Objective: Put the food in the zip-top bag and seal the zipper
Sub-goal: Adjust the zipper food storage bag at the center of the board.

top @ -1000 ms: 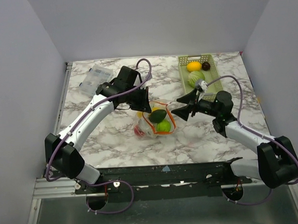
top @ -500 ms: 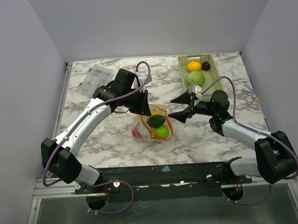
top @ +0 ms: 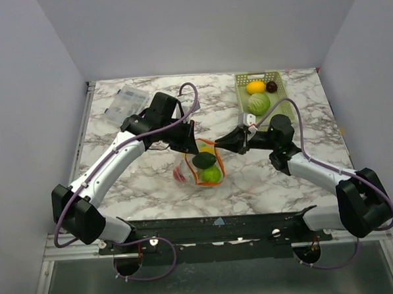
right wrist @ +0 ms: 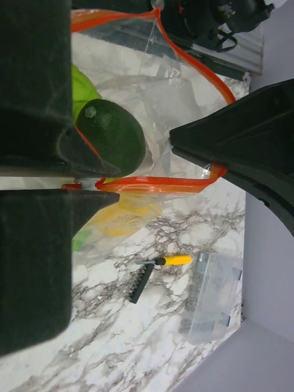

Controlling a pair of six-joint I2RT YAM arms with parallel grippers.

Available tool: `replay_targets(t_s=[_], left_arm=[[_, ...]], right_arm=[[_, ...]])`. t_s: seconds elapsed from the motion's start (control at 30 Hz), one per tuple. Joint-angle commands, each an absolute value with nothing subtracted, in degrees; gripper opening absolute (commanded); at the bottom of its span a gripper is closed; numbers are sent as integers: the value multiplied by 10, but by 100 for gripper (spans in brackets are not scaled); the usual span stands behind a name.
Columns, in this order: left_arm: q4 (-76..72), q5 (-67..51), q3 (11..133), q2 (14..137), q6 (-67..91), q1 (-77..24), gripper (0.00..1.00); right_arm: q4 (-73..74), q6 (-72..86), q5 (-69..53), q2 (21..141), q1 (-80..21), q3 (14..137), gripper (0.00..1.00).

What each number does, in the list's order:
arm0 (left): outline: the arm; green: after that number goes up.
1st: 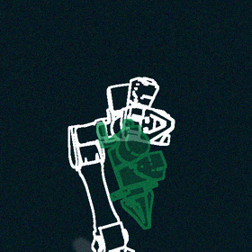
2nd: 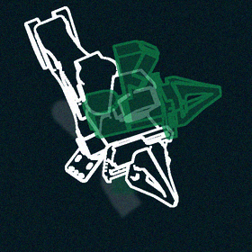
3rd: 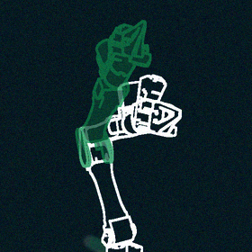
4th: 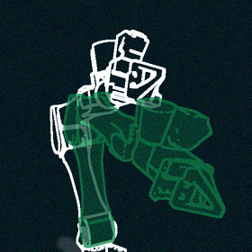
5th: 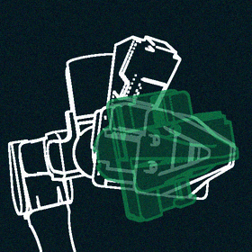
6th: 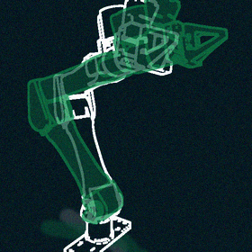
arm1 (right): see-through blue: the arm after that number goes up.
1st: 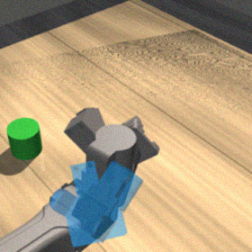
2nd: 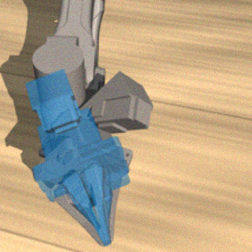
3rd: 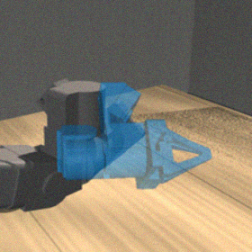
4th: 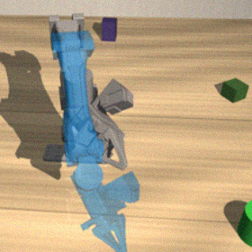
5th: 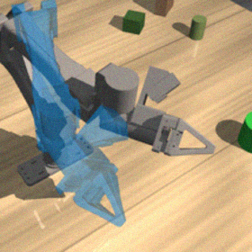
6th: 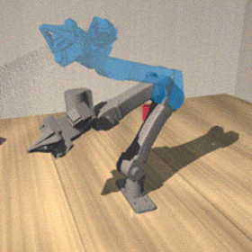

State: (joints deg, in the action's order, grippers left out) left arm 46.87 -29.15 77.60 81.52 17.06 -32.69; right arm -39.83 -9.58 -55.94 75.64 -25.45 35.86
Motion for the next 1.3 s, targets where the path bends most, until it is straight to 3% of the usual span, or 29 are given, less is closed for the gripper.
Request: replay_targets(t_s=[0.0,0.03,0.13,0.3,0.37,0.57,0.73,0.9,1.1,1.27], left_arm=[[478,-279,780,784,158,-326,0],[481,-272,783,784,158,-326,2],[491,-218,787,776,163,-326,29],[533,-134,794,761,160,-331,63],[548,-114,789,750,160,-341,72],[577,-50,786,726,170,-378,74],[586,21,782,754,175,-379,62],[569,76,771,773,175,-377,60],[437,30,684,692,115,-377,58],[311,-99,576,617,17,-382,69]], right_arm=[[-355,-103,-547,750,-258,382,0],[-350,-91,-543,749,-258,384,0],[-308,-31,-508,743,-257,411,0],[-169,62,-400,734,-258,482,0],[-122,88,-375,734,-259,511,0],[-46,171,-320,744,-258,566,0],[-29,169,-305,737,-260,563,0],[-2,156,-298,734,-260,571,0],[14,142,-292,728,-258,565,0],[19,128,-303,732,-259,566,0]])
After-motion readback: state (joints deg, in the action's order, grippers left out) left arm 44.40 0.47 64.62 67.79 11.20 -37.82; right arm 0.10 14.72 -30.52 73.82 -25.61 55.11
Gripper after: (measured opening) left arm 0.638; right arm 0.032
